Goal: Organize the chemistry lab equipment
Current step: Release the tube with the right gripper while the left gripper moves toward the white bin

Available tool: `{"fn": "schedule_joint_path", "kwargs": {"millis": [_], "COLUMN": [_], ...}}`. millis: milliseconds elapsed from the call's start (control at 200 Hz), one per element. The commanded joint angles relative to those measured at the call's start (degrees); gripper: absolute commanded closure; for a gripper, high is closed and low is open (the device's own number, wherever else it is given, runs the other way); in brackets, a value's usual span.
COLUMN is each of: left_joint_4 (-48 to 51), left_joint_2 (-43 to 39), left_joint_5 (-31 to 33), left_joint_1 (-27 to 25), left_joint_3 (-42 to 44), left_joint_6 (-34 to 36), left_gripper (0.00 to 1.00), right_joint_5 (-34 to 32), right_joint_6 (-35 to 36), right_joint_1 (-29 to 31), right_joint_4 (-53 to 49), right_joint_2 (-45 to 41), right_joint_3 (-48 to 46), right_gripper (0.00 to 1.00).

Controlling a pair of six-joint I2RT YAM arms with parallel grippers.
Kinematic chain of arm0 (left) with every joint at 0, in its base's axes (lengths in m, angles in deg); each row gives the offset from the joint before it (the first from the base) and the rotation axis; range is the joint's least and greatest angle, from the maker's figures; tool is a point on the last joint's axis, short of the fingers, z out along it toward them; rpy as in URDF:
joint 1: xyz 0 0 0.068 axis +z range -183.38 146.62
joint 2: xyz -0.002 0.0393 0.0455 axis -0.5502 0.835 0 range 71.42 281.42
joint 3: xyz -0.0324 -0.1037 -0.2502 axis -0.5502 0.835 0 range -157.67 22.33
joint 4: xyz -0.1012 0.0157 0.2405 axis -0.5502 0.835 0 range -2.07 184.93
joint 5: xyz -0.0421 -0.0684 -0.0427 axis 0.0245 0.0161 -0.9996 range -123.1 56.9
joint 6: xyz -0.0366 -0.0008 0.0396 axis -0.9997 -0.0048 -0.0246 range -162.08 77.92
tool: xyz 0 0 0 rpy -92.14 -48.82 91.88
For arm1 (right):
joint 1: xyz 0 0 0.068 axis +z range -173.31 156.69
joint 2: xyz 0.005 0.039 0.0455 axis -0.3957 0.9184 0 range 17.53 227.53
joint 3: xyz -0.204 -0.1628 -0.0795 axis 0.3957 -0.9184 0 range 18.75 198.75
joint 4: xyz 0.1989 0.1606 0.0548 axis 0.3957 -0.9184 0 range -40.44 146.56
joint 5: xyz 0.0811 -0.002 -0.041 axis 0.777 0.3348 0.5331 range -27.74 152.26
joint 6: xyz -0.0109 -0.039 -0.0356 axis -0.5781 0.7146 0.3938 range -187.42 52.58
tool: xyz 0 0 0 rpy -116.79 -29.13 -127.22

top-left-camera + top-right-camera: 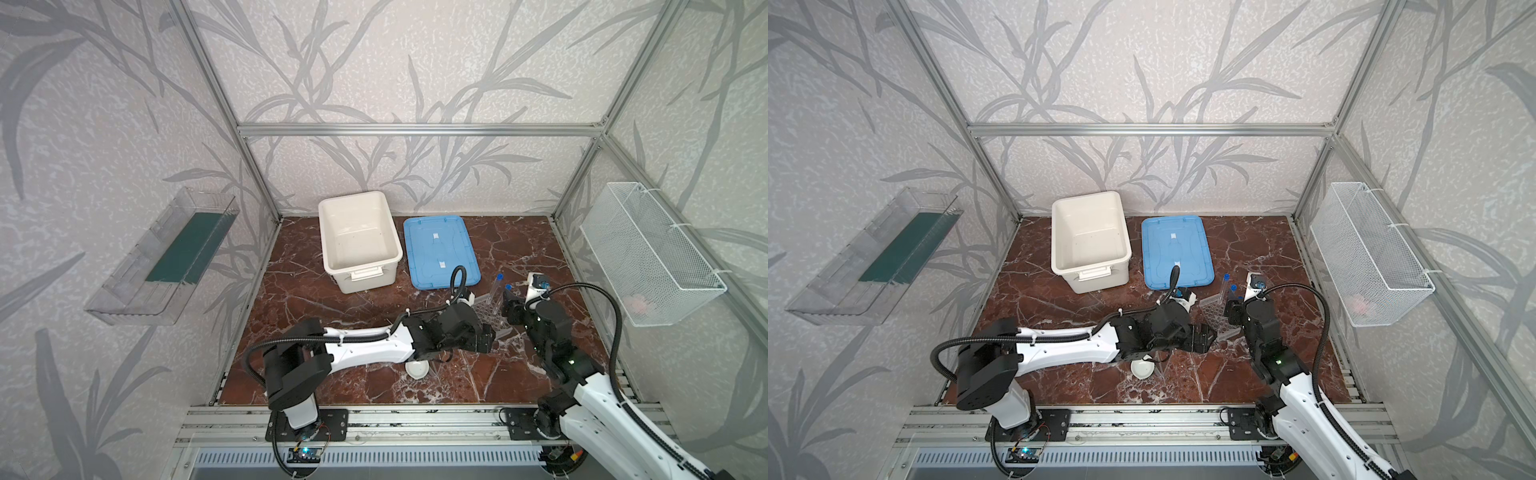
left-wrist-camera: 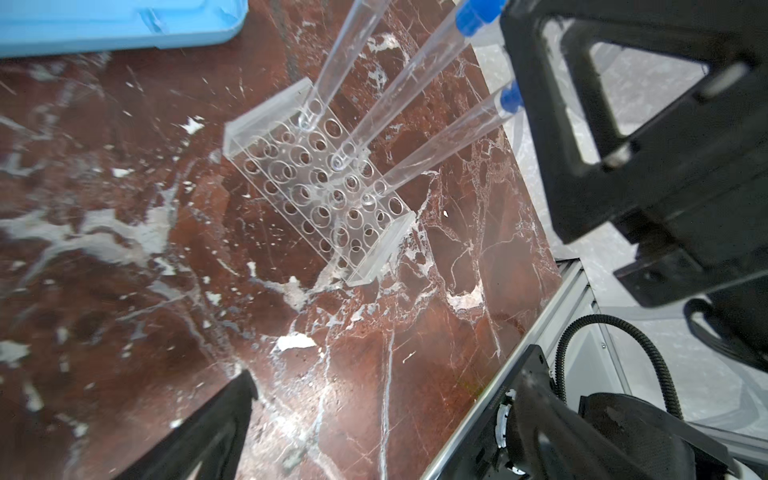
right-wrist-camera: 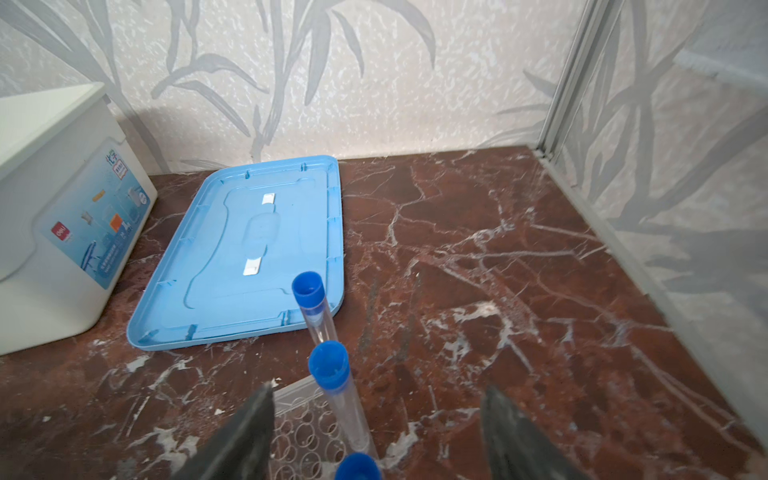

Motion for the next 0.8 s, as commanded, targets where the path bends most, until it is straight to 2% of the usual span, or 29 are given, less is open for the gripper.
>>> {"fn": "schedule_joint_path", "kwargs": {"millis": [0,100,200,295,370,475,610,715,795], "left_joint_4": [7.04,11.65,15.86,20.41,26.35,34.79,43.14,44.31,46.85], "left_joint_2": [-7.91,-14.36,-21.10,-25.88,-27.32,-25.52,-21.71,-18.71,-15.80], "left_joint_5": [5.38,6.28,9.47,9.10,8.89,1.46,5.04,0.56,2.58], "left_joint_1": [2.47,6.39,10.34,15.30,21.12,31.21,38.66,47.57,51.87], "left_joint_3": [-3.21,-3.90,-4.00,-5.17,-7.51,-11.96,-17.13,-18.36,-21.07], "left_joint_6": [5.07,8.27,12.99,18.08,18.02,16.86,17.91,16.32,17.44], "left_gripper": [0.01,0.01,0.03,0.04,0.01,0.01,0.01,0.04,0.05], "right_joint_5": [2.82,9.31,16.55,18.88,20.08,15.34,7.89,6.38,6.37], "right_joint_6": [-2.22,-4.62,-2.88,-2.56,-0.85,1.04,3.77,4.35,4.19], "right_joint_1": [-0.34,-0.34,-0.34,-0.17,1.20,7.77,18.47,23.89,26.91], "right_joint_4": [-7.67,-11.26,-14.99,-17.84,-20.35,-22.31,-21.33,-20.81,-20.56], "right_joint_2": [-2.48,-2.05,-0.45,1.87,5.20,10.56,18.12,25.51,30.95], "right_joint_3": [5.38,9.37,14.74,19.76,23.71,28.60,33.98,38.78,42.43], "right_gripper": [0.01,0.01,0.01,0.01,0.00,0.01,0.01,0.01,0.01]}}
